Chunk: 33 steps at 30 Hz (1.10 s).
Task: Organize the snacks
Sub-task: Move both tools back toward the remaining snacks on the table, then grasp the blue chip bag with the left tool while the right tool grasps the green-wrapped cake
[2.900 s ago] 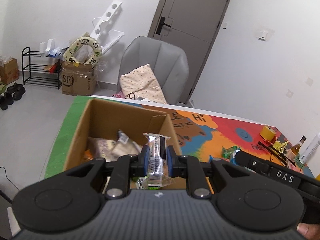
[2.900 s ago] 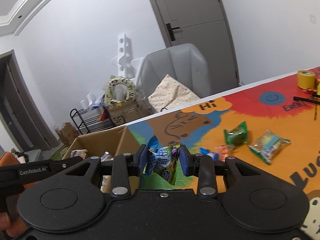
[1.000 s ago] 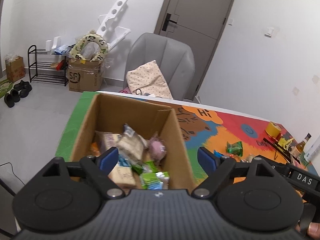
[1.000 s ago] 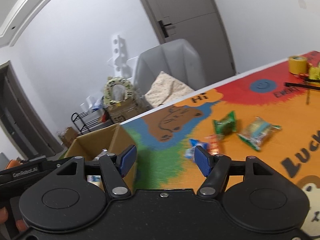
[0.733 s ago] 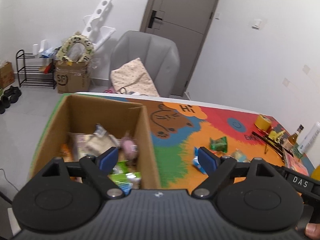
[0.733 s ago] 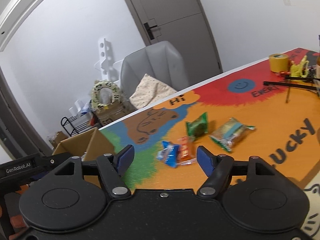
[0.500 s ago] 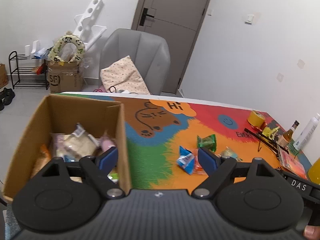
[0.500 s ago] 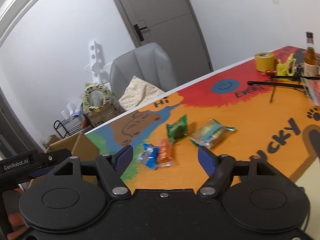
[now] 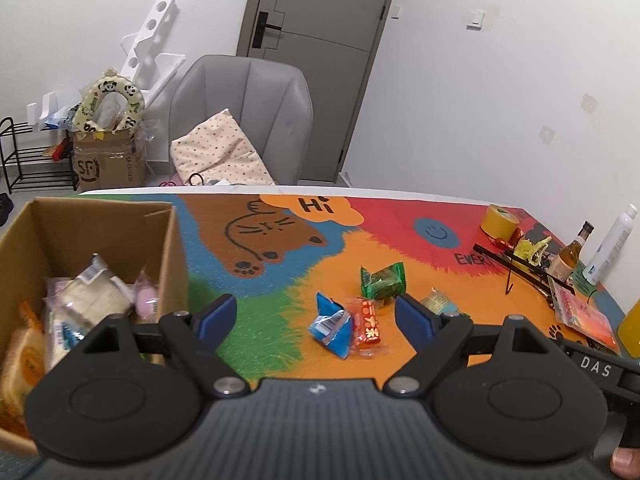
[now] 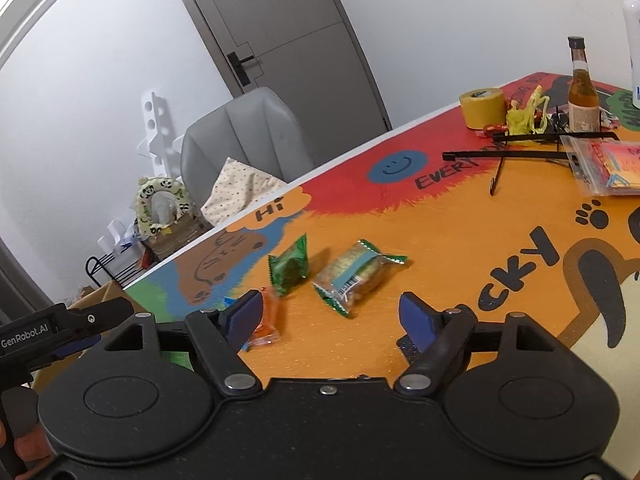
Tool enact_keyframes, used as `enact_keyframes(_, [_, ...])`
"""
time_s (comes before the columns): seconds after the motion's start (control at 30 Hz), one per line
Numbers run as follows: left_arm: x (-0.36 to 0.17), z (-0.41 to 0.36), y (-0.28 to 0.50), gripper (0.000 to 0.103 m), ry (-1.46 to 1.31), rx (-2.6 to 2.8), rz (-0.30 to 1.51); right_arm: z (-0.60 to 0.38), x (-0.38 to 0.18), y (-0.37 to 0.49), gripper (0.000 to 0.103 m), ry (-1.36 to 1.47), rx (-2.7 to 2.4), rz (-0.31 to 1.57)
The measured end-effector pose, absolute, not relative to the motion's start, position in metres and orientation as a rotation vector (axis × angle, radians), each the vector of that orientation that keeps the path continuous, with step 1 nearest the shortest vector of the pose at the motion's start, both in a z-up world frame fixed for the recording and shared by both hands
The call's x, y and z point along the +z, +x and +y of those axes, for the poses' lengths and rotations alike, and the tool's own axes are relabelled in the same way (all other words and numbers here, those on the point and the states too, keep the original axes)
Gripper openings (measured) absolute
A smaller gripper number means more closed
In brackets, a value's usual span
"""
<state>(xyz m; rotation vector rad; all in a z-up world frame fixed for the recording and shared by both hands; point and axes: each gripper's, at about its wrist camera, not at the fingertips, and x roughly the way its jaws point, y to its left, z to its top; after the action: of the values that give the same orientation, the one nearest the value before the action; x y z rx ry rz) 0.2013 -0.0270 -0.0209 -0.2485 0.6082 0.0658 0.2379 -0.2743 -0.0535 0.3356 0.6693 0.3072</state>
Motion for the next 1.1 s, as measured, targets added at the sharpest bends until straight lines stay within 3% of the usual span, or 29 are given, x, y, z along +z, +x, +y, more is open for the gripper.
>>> enact_keyframes(0.3, [-0.041,-0.038,0.236,0.078,-0.23,0.06,0.654,-0.267,-0.066,0.259,0.074,0.353,0.321,0.685])
enact_keyframes(0.47, [-0.057,-0.043,0.251,0.066,-0.227,0.063,0.702,-0.266,-0.073,0.268,0.074,0.362,0.311,0.698])
enact_keyframes(0.6, [-0.067,-0.047,0.263,0.066,-0.213,0.059,0.721,-0.265,-0.08,0.276,0.069,0.356,0.297,0.719])
enact_keyframes(0.83, [-0.084,-0.048,0.281,0.065,-0.227,0.048,0.745,-0.264,-0.088,0.286,0.069,0.349,0.274,0.734])
enact_keyframes(1.1, [-0.102,-0.042,0.293,0.054,-0.263,0.032,0.764,-0.251,-0.099,0.301,0.067,0.342,0.285,0.761])
